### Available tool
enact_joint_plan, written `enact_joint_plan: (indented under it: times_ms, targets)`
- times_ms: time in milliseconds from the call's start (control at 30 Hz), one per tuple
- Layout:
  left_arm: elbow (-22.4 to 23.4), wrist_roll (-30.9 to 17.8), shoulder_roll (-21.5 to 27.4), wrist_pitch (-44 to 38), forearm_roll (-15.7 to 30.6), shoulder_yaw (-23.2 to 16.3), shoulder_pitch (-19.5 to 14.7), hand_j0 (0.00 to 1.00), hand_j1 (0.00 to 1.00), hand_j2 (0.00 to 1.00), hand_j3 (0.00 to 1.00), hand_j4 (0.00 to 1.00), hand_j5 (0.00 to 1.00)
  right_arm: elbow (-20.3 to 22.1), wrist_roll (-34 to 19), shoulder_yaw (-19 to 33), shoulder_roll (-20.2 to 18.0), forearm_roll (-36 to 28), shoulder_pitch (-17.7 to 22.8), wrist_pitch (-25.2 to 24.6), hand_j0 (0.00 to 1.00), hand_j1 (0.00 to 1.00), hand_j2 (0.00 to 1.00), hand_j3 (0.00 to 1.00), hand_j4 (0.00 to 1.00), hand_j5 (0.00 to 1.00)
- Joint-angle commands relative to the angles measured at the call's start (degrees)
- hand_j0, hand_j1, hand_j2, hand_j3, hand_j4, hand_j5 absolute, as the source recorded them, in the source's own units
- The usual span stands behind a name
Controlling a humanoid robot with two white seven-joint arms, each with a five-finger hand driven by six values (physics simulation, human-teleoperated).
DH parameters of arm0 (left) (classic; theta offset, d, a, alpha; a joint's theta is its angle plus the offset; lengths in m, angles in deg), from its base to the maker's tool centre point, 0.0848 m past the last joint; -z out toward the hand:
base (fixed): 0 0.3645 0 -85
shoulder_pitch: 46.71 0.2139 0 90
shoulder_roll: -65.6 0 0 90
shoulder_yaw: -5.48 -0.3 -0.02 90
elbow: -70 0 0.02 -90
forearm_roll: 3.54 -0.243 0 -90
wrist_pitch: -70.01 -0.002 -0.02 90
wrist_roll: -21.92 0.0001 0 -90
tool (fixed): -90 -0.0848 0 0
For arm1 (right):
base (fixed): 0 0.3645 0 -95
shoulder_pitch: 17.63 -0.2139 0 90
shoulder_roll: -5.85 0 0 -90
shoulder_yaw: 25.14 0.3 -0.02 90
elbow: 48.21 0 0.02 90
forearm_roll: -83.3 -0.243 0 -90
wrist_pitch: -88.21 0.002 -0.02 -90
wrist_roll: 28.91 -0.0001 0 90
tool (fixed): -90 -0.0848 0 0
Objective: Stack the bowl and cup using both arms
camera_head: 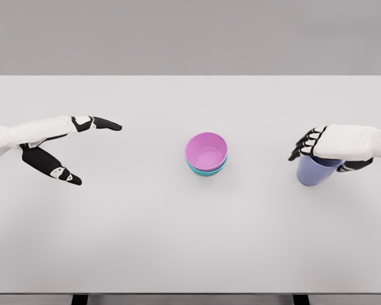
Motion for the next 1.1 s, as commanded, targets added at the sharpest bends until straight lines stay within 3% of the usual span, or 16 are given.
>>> enact_joint_plan:
  times_ms: [0, 300, 533, 600, 667, 833, 1067]
  targets:
    - [0.05, 0.02, 0.08, -0.15, 0.48, 0.04, 0.0, 1.0, 1.0, 1.0, 1.0, 1.0, 1.0, 0.0, -0.02, 0.08, -0.03, -0.28, 0.0, -0.08, 0.72, 0.72, 0.72, 0.72, 0.72, 0.72]
    - [-0.04, 0.02, 0.08, -0.15, 0.48, 0.04, 0.09, 1.0, 1.0, 1.0, 1.0, 1.0, 1.0, -0.09, -0.02, 1.04, 0.77, -0.28, -1.84, -0.08, 0.72, 0.72, 0.72, 0.72, 0.72, 0.72]
    - [-0.04, 0.02, 0.08, -0.15, 0.48, 0.04, 0.09, 1.0, 1.0, 1.0, 1.0, 1.0, 1.0, 0.0, -0.02, 0.96, 3.75, -0.54, -4.75, -0.08, 0.72, 0.72, 0.72, 0.72, 0.72, 0.72]
    - [-0.04, 0.02, 0.08, -0.15, 0.48, 0.04, 0.09, 1.0, 1.0, 1.0, 1.0, 1.0, 1.0, 0.08, -0.02, 0.96, 4.11, -0.54, -4.92, -0.08, 0.67, 0.67, 0.67, 0.67, 0.67, 0.67]
    - [-0.04, 0.02, 0.08, -0.15, 0.4, 0.04, 0.09, 1.0, 1.0, 1.0, 1.0, 1.0, 1.0, 0.08, -0.02, 0.87, 5.33, -0.54, -5.45, -0.08, 0.55, 0.55, 0.55, 0.55, 0.55, 0.55]
    - [0.4, 0.02, -0.01, -0.15, 0.57, 1.63, 0.09, 1.0, 1.0, 1.0, 1.0, 1.0, 1.0, 0.52, -0.02, 0.96, 6.83, -0.54, -7.38, -0.08, 0.55, 0.55, 0.55, 0.55, 0.55, 0.55]
    - [0.93, 0.02, -0.54, -0.15, -0.31, 1.63, 0.53, 1.0, 1.0, 1.0, 1.0, 1.0, 1.0, 0.52, -0.02, 0.96, 13.51, -0.37, -10.19, -0.08, 0.55, 0.55, 0.55, 0.55, 0.55, 0.55]
